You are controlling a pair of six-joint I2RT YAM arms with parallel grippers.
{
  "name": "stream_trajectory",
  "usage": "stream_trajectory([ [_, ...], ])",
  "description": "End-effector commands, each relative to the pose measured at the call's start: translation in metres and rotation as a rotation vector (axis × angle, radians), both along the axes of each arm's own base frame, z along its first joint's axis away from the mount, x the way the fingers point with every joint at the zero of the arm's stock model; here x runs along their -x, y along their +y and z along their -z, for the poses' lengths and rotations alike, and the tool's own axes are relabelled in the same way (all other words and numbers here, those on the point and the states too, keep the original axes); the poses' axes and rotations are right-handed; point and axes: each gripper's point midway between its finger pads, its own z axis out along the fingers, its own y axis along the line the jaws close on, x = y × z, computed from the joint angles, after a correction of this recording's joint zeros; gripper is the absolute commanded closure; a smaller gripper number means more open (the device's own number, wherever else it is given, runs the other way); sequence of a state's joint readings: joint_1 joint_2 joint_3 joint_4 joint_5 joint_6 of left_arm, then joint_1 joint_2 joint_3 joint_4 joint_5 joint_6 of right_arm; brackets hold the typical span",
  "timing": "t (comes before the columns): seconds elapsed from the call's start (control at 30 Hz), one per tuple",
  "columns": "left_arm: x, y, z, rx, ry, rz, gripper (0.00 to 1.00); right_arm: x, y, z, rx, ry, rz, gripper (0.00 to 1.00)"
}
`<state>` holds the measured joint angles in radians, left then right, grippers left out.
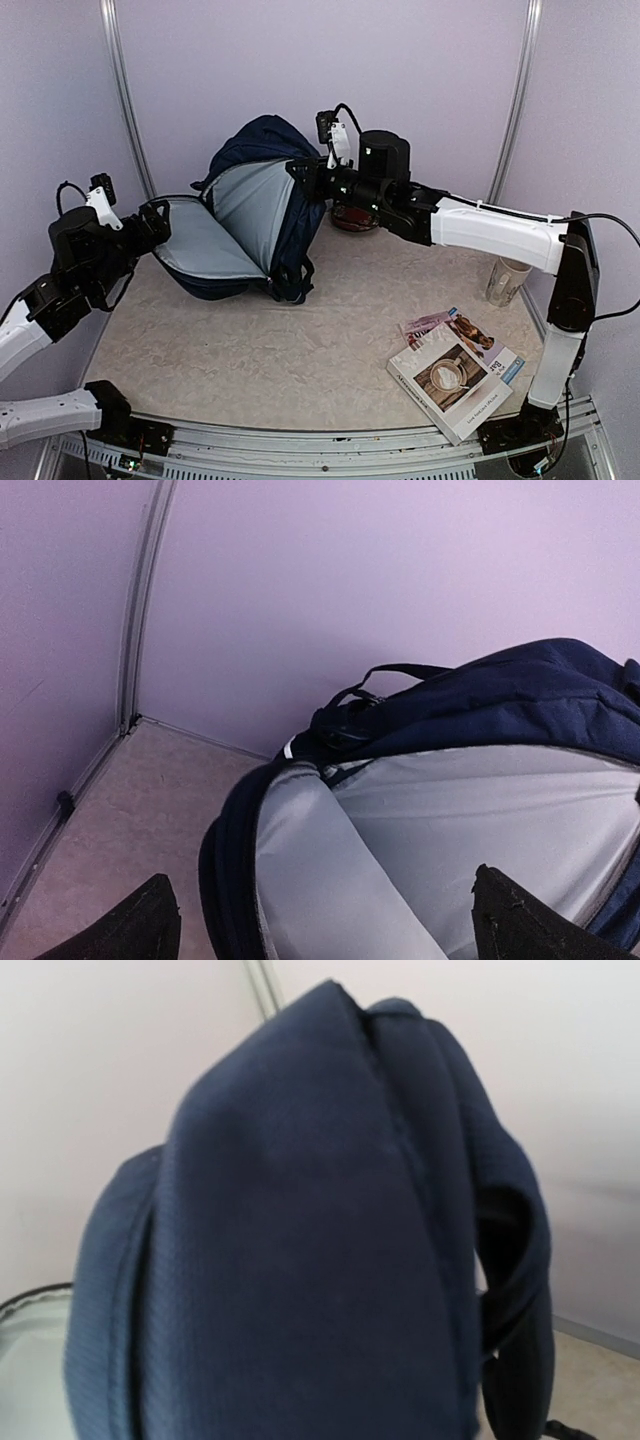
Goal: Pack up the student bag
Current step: Pass from the right arm to the left
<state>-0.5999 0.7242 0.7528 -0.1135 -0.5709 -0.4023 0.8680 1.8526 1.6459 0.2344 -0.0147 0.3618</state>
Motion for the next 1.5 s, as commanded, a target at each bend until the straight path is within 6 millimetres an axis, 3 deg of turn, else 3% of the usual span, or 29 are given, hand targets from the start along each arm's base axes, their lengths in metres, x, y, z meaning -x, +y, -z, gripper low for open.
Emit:
stream_trajectory([
  [0.0,-0.01,0.008,0.013,0.065,0.042,0.026,0.01,0.003,0.0,-0.034,-0.105,-0.095,0.002,1.0],
  [0.27,-0.027,0.037,0.062,0.113,0.142,-0.024,0.01,0.008,0.002,-0.033,-0.088,-0.115,-0.017,1.0],
  [0.4,-0.029,0.021,0.072,0.154,0.146,0.079,0.04,0.009,0.002,-0.035,-0.083,-0.129,-0.018,1.0],
  [0.47,-0.029,0.006,0.079,0.177,0.156,0.159,0.16,0.008,0.001,-0.036,-0.086,-0.131,-0.013,1.0],
  [0.5,-0.029,0.001,0.081,0.187,0.164,0.184,0.28,0.008,0.001,-0.036,-0.088,-0.131,-0.015,1.0],
  [0.53,-0.028,-0.002,0.082,0.192,0.168,0.203,0.44,0.01,0.002,-0.036,-0.089,-0.131,-0.021,1.0],
  [0.6,-0.026,-0.007,0.078,0.189,0.161,0.235,0.86,0.012,0.004,-0.035,-0.085,-0.133,-0.038,1.0],
  [0.63,-0.025,-0.007,0.072,0.186,0.147,0.241,1.0,0.013,0.005,-0.033,-0.082,-0.131,-0.049,1.0],
  [0.73,-0.021,-0.004,0.039,0.148,0.069,0.237,1.0,0.017,0.01,-0.033,-0.101,-0.111,-0.084,1.0],
  [0.87,-0.021,0.005,-0.045,0.029,-0.063,0.179,1.0,0.034,0.029,-0.048,-0.177,-0.114,-0.174,1.0],
  [1.03,-0.015,0.006,-0.136,-0.106,-0.201,0.131,1.0,0.076,0.065,-0.082,-0.306,-0.128,-0.351,1.0],
  [1.13,-0.011,-0.003,-0.168,-0.152,-0.253,0.145,1.0,0.098,0.076,-0.09,-0.377,-0.118,-0.416,1.0],
  [1.2,-0.014,-0.013,-0.172,-0.18,-0.248,0.169,1.0,0.105,0.083,-0.079,-0.393,-0.068,-0.435,1.0],
  [1.27,-0.025,-0.027,-0.158,-0.219,-0.199,0.22,1.0,0.103,0.09,-0.046,-0.372,0.051,-0.44,0.96],
  [1.37,-0.043,-0.056,-0.117,-0.287,-0.079,0.348,1.0,0.103,0.095,0.022,-0.27,0.219,-0.44,0.78],
  [1.47,-0.061,-0.076,-0.078,-0.336,0.035,0.424,1.0,0.108,0.082,0.099,-0.182,0.402,-0.394,0.68],
])
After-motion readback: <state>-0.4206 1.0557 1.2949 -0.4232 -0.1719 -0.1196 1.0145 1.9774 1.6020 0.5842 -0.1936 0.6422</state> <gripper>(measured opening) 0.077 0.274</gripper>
